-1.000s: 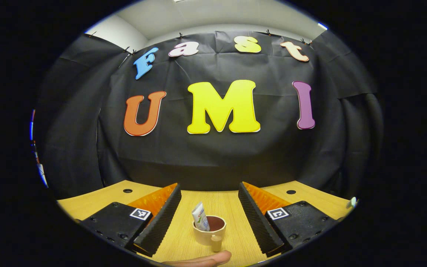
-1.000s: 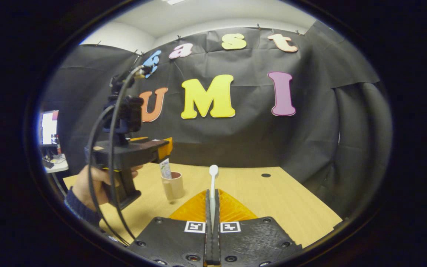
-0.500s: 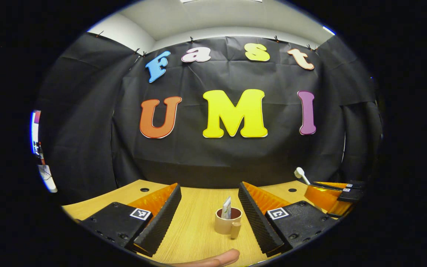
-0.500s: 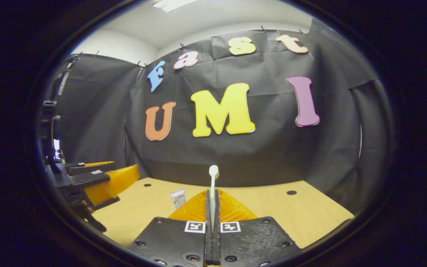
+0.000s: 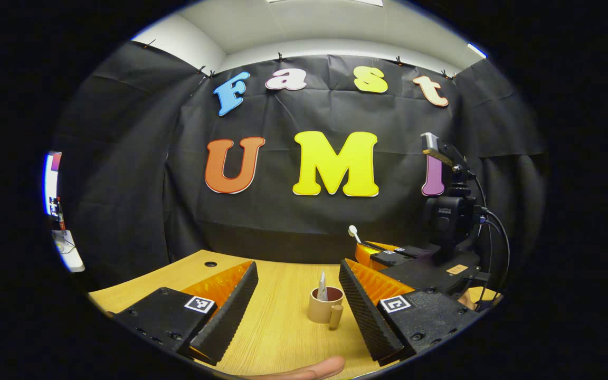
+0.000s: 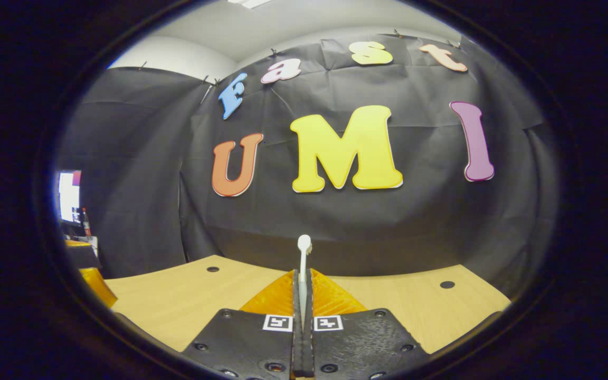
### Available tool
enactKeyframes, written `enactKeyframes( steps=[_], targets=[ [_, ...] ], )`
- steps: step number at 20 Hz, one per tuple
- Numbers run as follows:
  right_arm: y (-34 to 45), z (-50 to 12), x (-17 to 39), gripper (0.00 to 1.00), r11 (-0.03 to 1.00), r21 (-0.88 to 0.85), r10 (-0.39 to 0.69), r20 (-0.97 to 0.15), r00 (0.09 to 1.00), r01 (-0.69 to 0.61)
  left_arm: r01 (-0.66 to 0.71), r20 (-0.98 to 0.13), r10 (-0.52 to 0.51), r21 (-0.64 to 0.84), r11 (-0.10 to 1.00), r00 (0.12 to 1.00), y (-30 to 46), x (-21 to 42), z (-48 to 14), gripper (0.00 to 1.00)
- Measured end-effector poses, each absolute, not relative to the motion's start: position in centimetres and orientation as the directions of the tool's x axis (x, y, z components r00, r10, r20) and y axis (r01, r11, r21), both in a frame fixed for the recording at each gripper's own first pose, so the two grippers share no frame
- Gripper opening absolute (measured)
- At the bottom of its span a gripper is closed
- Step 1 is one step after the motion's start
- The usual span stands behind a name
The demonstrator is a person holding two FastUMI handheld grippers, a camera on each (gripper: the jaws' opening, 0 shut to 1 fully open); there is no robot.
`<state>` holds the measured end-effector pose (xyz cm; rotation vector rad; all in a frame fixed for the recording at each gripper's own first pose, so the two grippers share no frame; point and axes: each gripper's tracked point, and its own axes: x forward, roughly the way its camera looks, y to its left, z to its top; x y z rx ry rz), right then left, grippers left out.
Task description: Put the toothbrush and toothpaste on the desktop into the cup, then pick up the cup and place it on the coaster on the desktop.
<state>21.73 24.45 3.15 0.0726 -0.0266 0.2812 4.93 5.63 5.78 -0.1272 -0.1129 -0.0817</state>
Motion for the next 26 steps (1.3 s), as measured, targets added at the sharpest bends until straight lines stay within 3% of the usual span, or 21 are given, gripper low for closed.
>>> enactKeyframes(
  steps=[10,20,22,26],
  targets=[
    [26.7,0.6,26.0,0.0,0.969,0.06,0.241,-0.001,0.97,-0.241,0.021,0.078,-0.006,-0.184,0.983,0.997,10.9,6.3,3.8,0.98],
    [27.0,0.5,26.6,0.03,0.973,0.044,0.227,0.001,0.974,-0.227,0.047,0.077,-0.033,-0.188,0.981,0.996,9.9,6.5,3.5,0.98],
    [27.2,0.4,26.7,0.0,0.973,0.039,0.229,0.002,0.974,-0.229,0.056,0.078,-0.043,-0.188,0.981,0.996,9.5,6.6,3.5,0.98],
    [27.4,0.5,27.0,0.05,0.972,0.051,0.229,0.008,0.973,-0.229,0.046,0.06,-0.034,-0.199,0.979,0.998,9.6,6.7,3.0,0.98]
  ],
)
